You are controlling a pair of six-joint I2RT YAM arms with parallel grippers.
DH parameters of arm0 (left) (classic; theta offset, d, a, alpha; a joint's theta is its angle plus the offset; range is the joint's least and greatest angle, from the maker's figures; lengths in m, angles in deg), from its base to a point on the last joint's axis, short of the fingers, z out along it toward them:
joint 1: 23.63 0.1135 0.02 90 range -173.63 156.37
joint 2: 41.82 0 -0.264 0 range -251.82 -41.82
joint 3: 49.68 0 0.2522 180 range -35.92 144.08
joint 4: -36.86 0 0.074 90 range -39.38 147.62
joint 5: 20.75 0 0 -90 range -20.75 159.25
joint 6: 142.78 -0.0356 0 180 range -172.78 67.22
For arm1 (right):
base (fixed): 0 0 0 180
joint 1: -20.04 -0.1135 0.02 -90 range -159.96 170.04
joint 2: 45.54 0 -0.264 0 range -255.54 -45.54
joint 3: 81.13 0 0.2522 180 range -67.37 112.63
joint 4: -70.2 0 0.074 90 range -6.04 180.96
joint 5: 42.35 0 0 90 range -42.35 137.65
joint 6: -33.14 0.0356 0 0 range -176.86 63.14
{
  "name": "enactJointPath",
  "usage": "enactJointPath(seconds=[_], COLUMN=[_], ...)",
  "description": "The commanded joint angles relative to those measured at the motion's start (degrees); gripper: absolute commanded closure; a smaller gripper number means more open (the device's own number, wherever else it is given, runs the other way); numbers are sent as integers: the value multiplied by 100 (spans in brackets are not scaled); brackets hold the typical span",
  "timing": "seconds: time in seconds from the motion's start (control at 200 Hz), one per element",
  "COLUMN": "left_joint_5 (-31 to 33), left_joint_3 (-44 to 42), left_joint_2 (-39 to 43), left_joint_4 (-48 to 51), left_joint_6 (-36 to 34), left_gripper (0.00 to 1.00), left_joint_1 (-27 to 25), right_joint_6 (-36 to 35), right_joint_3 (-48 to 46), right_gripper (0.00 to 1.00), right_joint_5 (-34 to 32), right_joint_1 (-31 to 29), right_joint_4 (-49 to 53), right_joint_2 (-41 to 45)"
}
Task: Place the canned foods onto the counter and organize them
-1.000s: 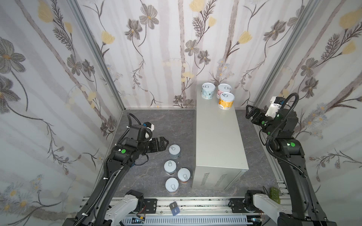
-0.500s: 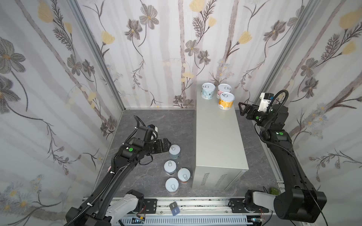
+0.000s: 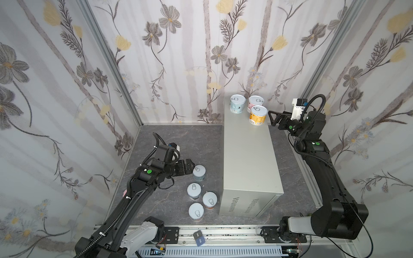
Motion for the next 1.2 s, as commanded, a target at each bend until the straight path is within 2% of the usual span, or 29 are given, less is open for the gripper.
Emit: enactJointPath(seconds=[0.0, 0.704, 1.194], left_joint_5=[91, 114, 108], left_joint_3=[41, 94, 128], left_joint_2=[23, 58, 43], left_joint_4=[-84, -38, -41], left_joint_6=[-81, -110, -138], left_gripper=[0, 0, 0], left_joint_1=[1, 0, 5], right_joint_6=[-182, -272, -252], right_joint_3=[131, 96, 4], right_gripper=[0, 0, 0], right_joint_5=[33, -206, -130], right_joint_1=[-56, -127, -153], right_joint_4=[-54, 9, 20], right_joint_2=[-117, -5, 117])
